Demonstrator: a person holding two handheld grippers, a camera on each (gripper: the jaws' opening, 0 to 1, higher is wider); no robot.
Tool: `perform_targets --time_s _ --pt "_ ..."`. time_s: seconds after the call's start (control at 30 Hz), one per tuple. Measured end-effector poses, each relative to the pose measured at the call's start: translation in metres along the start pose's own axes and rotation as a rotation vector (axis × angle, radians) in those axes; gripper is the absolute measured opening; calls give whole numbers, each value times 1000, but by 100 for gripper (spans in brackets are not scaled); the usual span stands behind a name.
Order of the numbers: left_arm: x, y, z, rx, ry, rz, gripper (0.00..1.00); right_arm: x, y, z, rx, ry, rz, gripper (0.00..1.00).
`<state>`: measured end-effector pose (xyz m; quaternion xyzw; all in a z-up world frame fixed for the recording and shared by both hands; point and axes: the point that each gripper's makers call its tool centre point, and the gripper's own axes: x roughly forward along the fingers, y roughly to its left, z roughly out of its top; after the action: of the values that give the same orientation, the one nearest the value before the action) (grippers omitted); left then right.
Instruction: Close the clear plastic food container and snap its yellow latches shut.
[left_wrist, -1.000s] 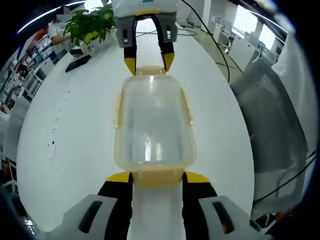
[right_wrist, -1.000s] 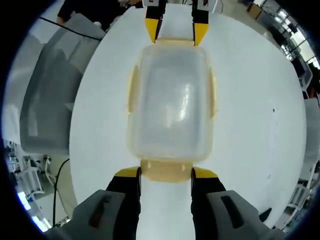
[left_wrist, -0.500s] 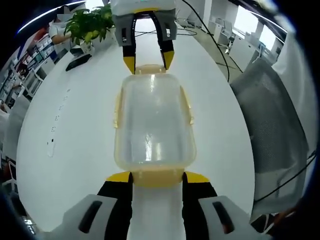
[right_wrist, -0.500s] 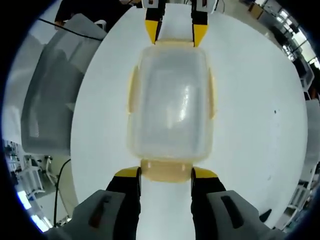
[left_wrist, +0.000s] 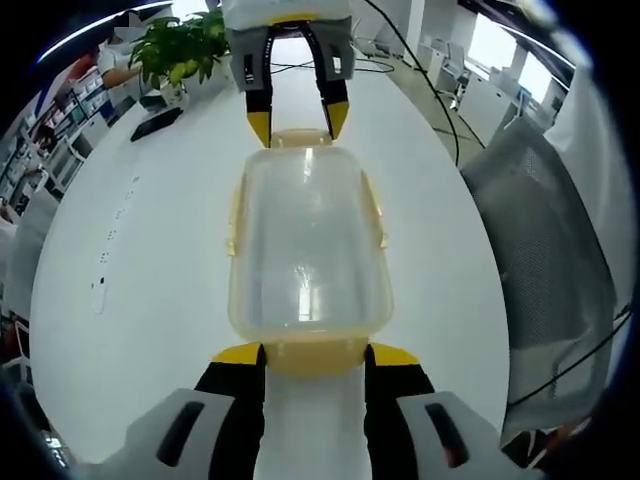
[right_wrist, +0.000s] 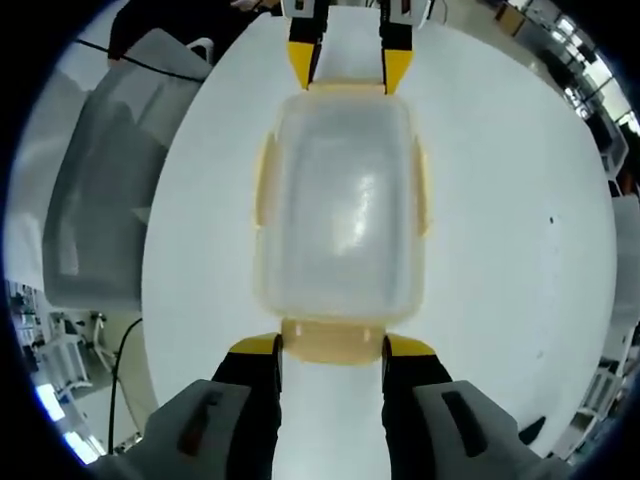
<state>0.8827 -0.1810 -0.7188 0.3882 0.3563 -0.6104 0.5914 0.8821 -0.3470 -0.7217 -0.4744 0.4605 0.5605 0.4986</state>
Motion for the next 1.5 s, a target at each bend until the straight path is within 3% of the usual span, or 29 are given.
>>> perform_targets --time_s 1.0,1.3,1.5 --pt "3 -2 0 17 0 2 33 5 0 -1 33 3 18 36" --pt "8 8 -10 75 27 23 33 7 4 -4 50 10 17 37" --pt "1 11 -16 26 15 28 36 5 6 -14 95 -3 16 35"
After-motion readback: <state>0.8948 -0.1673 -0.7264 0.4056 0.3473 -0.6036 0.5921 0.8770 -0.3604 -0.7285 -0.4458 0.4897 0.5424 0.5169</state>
